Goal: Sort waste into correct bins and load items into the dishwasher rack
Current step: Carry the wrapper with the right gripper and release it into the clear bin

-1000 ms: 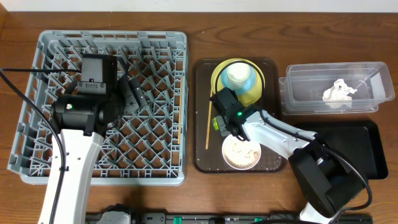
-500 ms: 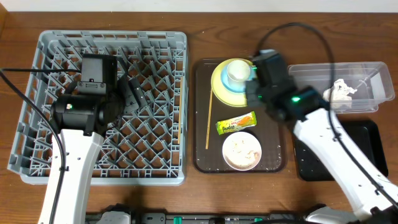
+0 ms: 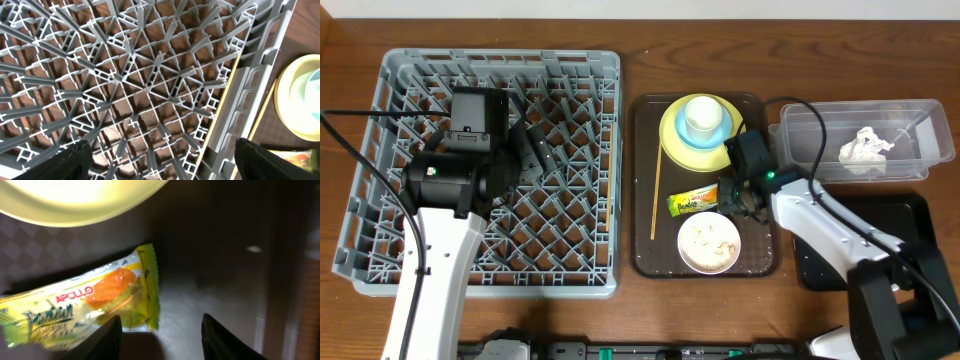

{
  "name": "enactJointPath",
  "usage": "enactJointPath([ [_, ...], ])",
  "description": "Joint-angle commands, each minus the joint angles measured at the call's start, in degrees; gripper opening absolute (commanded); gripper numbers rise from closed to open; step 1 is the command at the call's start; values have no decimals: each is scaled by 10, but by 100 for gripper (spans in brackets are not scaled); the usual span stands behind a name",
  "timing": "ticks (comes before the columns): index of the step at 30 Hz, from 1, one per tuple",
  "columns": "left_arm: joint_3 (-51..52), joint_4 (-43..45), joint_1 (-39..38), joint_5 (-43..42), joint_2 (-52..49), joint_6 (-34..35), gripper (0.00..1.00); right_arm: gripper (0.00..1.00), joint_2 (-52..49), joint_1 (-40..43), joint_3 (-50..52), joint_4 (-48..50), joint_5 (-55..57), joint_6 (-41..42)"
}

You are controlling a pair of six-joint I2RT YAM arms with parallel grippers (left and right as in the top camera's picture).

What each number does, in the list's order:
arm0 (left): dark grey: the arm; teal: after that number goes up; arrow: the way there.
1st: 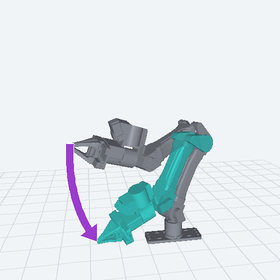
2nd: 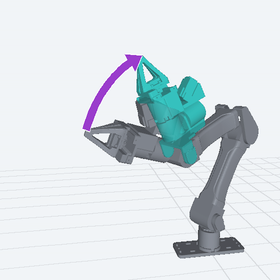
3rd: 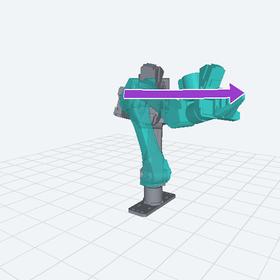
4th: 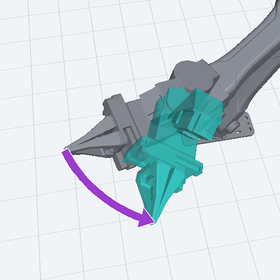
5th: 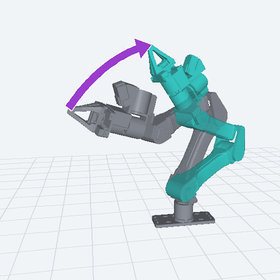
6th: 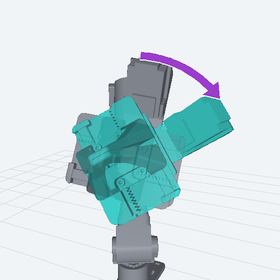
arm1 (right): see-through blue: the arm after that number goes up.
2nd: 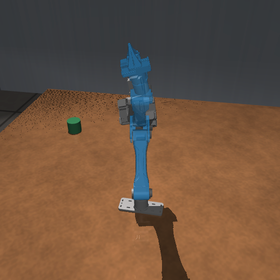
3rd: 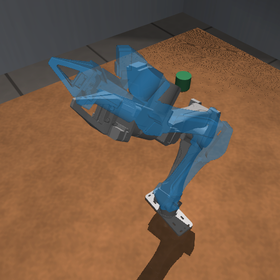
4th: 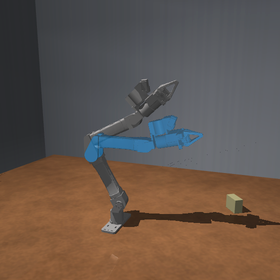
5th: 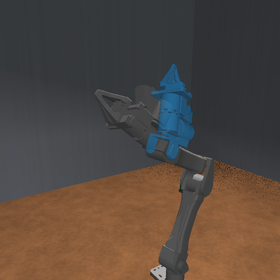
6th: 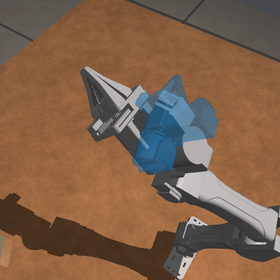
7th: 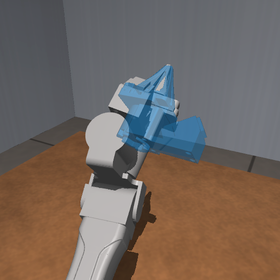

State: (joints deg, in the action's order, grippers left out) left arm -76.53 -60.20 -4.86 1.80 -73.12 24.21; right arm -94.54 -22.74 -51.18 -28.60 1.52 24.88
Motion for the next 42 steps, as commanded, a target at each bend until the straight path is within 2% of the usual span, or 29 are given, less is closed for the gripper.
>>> enactJointPath([
  [1, -6, -3, 2, 1, -2, 1, 92, 47, -15, -6, 22, 42, -20, 14],
  [4, -6, -3, 2, 1, -2, 1, 92, 39, -30, -6, 31, 73, -21, 15],
  [7, -6, -3, 2, 1, -2, 1, 92, 4, -31, -6, 30, 79, -21, 14],
  [8, -6, -3, 2, 1, -2, 1, 92, 1, -27, -6, 28, 79, -25, 14],
  [12, -6, -3, 2, 1, -2, 1, 92, 1, 17, -4, -9, 58, -88, 6],
  [15, -6, -3, 2, 1, -2, 1, 92, 1, 74, -1, -51, 41, -85, -19],
  [20, -6, -3, 2, 1, -2, 1, 92, 1, 144, 45, -103, 16, 63, -29],
  [23, -6, -3, 2, 1, -2, 1, 92, 1, 155, 108, -106, 23, 124, -74],
  [29, -6, -3, 2, 1, -2, 1, 92, 1, 136, 290, -106, 31, 143, -115],
  [33, -6, -3, 2, 1, -2, 1, 92, 1, 96, 403, -106, 63, 54, -131],
  [37, -6, -3, 2, 1, -2, 1, 92, 1, 48, 459, -106, 102, -39, -146],
  [42, -6, -3, 2, 1, -2, 1, 92, 1, -3, 467, -106, 136, -52, -158],
])
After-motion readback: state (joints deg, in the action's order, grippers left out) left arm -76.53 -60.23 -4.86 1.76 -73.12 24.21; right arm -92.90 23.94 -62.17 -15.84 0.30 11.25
